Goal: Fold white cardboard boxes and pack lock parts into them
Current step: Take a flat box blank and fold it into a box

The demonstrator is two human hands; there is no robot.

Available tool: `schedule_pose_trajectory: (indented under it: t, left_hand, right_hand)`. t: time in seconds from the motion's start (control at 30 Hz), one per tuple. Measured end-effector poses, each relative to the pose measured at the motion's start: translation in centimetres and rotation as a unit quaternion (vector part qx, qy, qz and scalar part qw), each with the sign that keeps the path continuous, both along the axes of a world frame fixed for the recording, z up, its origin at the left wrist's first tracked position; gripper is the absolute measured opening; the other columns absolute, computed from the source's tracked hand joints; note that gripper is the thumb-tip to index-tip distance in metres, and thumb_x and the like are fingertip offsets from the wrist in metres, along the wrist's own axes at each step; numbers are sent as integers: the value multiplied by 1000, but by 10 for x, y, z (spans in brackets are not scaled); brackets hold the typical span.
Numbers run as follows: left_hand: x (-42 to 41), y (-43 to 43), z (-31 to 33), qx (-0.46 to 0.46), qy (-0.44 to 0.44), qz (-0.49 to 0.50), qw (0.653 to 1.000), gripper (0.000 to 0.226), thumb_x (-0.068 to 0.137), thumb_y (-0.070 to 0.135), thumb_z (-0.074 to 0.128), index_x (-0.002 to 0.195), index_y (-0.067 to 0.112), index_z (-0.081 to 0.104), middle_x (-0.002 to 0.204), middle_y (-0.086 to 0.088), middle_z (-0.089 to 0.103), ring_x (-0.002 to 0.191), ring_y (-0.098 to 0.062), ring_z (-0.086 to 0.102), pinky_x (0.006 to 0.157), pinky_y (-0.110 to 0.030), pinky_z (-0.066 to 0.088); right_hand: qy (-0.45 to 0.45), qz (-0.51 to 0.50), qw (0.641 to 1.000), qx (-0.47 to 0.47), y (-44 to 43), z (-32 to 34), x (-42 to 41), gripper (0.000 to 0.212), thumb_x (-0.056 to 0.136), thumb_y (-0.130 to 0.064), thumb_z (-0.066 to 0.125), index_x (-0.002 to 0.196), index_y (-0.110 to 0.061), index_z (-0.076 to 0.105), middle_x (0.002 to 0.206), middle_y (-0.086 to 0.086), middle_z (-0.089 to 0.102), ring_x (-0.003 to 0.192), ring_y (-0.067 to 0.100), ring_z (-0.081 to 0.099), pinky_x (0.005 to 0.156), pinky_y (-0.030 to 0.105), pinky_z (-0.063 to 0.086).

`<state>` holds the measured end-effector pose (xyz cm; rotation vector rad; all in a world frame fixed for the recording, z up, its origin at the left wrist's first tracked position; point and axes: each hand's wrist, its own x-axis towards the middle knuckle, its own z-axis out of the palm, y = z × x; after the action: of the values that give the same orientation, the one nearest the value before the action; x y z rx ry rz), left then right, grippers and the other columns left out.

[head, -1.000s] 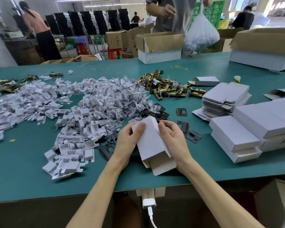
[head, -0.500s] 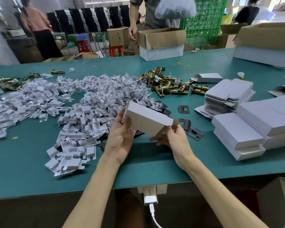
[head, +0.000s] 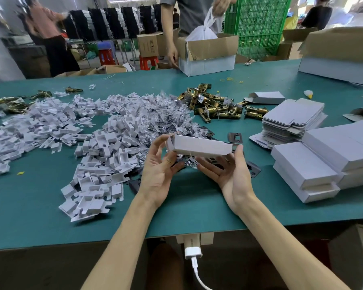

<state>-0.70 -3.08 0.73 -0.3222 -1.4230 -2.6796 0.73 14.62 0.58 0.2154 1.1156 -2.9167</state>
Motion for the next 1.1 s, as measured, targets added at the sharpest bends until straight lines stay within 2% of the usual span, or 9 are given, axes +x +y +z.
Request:
schedule_pose_trajectory:
  t: [0.1,0.17,0.3,0.4,0.5,0.63,0.77,0.93,1.1]
  left_hand:
    - [-1,2,-2,-24,14,18,999,34,83,4,71,110,24,68,125,2,68,104,-15,71,79,-28,61]
    - [-1,3,-3,-59,22,19,998,37,82,2,72,114,17,63,118,7,73,103,-13,71,83,-27,61]
    - [2,3,-3,-71,20,-36,997,32,84,7,74,115,16,71,120,0,75,109,-16,70,98,-34,59]
    - [3,2,0,-48,-15,-53,997,16,92,22,69,103,19,80,126,-10,73,114,-22,67,93,-32,59]
    - [2,3,2,-45,-56,-21,997,12,91,20,68,95,18,80,130,-13,71,112,-22,66,86,-30,59]
    - [0,0,4,7,-100,20,995,24,94,12,66,118,10,66,115,-9,76,99,-17,70,77,-23,59]
    - [0,-2,3,-37,-130,20,991,40,103,13,56,137,-6,57,128,-22,70,111,-25,67,100,-35,54]
    - [-2,3,-2,-74,-130,15,989,32,111,20,43,126,2,65,90,-2,78,78,-9,71,91,-36,61]
    - [-3,6,-5,-108,-125,51,985,33,111,16,40,108,10,72,101,-8,79,94,-17,73,79,-31,62]
  right_hand:
    - [18,15,999,28,0,2,1,77,94,-66,45,140,-4,53,136,23,61,112,45,68,91,54,59]
    - [24,18,999,39,-1,4,2,79,90,-65,50,138,-2,53,125,24,60,109,44,69,88,53,60]
    - [8,-5,999,35,0,4,1,54,101,-45,56,131,0,54,115,20,60,102,40,73,81,43,62]
    - [-8,-18,999,38,1,2,0,31,102,-32,57,120,-6,56,115,18,57,102,31,69,81,37,61]
    - [1,-23,998,50,1,0,-1,41,101,-26,57,136,-6,51,120,16,56,107,29,66,82,37,61]
    - [32,-16,997,74,0,0,0,39,99,-13,62,136,-10,52,120,13,66,106,31,70,86,44,61]
    - [46,7,991,129,-1,-2,3,26,96,-2,63,122,-1,63,120,19,72,109,36,70,90,45,60]
    - [47,10,988,148,-2,-3,3,21,94,-4,66,115,0,69,115,22,73,103,39,69,85,41,62]
    - [43,-4,989,143,-2,-5,1,26,94,-8,68,120,-7,67,117,14,74,106,33,72,83,42,63]
